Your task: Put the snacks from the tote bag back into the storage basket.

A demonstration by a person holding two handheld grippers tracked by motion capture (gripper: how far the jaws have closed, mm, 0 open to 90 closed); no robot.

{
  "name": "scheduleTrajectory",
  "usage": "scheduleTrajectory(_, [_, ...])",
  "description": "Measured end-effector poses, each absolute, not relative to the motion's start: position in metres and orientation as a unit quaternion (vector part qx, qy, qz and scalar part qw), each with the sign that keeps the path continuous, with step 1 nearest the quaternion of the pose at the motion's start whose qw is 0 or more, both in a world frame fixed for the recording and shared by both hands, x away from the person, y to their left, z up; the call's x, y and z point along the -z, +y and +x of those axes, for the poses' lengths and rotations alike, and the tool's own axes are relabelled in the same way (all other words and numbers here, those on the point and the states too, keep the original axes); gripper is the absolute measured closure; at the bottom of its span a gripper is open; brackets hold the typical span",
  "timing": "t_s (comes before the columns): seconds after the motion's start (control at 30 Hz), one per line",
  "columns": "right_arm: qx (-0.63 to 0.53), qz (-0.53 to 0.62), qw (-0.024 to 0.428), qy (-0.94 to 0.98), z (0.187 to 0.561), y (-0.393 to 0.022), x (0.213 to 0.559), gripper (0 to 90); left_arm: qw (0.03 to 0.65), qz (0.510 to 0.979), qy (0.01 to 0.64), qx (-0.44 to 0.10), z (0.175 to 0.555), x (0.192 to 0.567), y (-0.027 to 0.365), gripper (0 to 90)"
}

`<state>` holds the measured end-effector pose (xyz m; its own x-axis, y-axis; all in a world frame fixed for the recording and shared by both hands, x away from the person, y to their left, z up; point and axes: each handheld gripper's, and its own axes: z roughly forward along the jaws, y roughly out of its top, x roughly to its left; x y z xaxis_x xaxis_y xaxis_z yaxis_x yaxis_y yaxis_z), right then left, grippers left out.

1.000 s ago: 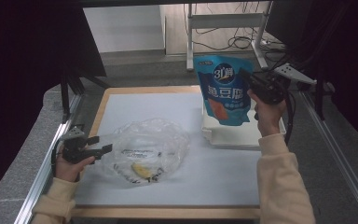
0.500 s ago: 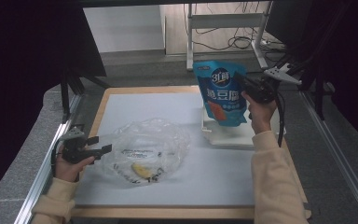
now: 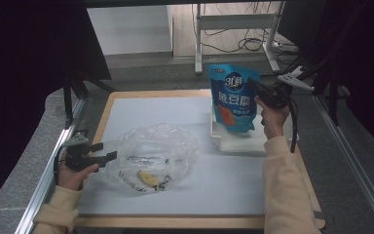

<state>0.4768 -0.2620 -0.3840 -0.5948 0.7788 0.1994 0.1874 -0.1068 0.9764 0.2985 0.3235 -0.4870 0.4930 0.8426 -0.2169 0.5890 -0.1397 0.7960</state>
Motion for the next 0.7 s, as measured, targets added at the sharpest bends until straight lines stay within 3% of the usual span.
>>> scheduleTrajectory(0.7, [-0.592,0.386,0.263,0.656,0.482,-0.287,0.382,84.0,0.443,0.742,0.482,-0.143,0.298,0.487,0.322,22.2])
